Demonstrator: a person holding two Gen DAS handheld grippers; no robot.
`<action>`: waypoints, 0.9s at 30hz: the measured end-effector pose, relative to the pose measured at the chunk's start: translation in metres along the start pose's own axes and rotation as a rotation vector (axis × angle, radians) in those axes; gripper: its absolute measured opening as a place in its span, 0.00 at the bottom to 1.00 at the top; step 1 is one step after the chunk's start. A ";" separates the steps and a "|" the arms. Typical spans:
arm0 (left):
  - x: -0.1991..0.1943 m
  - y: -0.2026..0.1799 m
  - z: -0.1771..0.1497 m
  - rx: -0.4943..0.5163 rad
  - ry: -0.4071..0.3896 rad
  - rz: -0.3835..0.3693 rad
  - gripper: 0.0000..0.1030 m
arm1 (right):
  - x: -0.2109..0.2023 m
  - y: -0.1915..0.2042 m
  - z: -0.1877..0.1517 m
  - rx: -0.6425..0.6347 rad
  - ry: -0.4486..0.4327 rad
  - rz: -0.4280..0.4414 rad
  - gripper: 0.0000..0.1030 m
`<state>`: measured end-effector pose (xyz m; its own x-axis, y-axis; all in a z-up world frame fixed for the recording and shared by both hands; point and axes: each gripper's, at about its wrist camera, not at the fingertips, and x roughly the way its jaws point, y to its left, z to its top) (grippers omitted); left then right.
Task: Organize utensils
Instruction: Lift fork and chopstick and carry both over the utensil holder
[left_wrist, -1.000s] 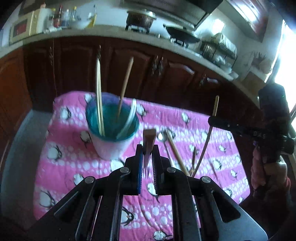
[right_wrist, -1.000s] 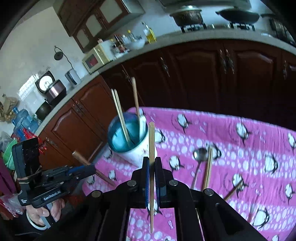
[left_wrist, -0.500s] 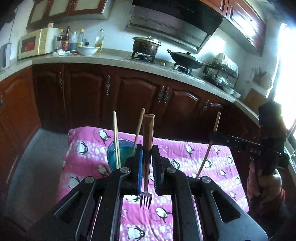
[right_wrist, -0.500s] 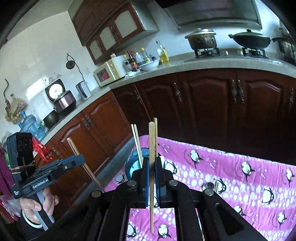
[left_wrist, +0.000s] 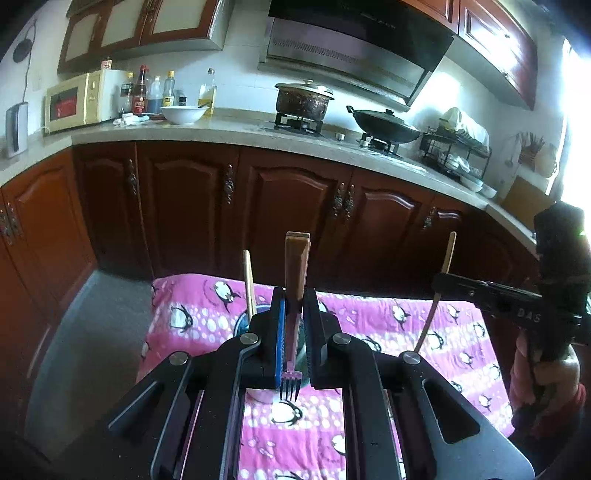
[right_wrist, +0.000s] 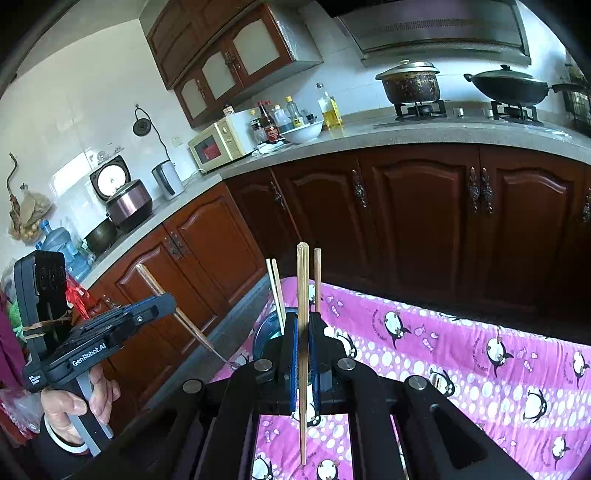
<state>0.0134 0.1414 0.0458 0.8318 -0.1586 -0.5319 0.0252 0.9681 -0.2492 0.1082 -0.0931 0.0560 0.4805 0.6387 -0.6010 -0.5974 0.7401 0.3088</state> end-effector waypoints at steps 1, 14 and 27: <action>0.002 0.001 0.001 -0.001 0.000 0.001 0.08 | 0.001 0.000 0.002 0.001 -0.002 0.000 0.05; 0.028 0.023 0.021 -0.044 -0.011 0.020 0.08 | 0.030 0.011 0.037 -0.013 -0.030 -0.003 0.05; 0.062 0.032 0.008 -0.047 0.037 0.040 0.08 | 0.085 0.015 0.066 -0.042 -0.084 -0.022 0.05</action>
<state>0.0698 0.1640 0.0112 0.8107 -0.1276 -0.5714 -0.0346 0.9638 -0.2642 0.1826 -0.0134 0.0584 0.5448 0.6391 -0.5428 -0.6115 0.7458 0.2643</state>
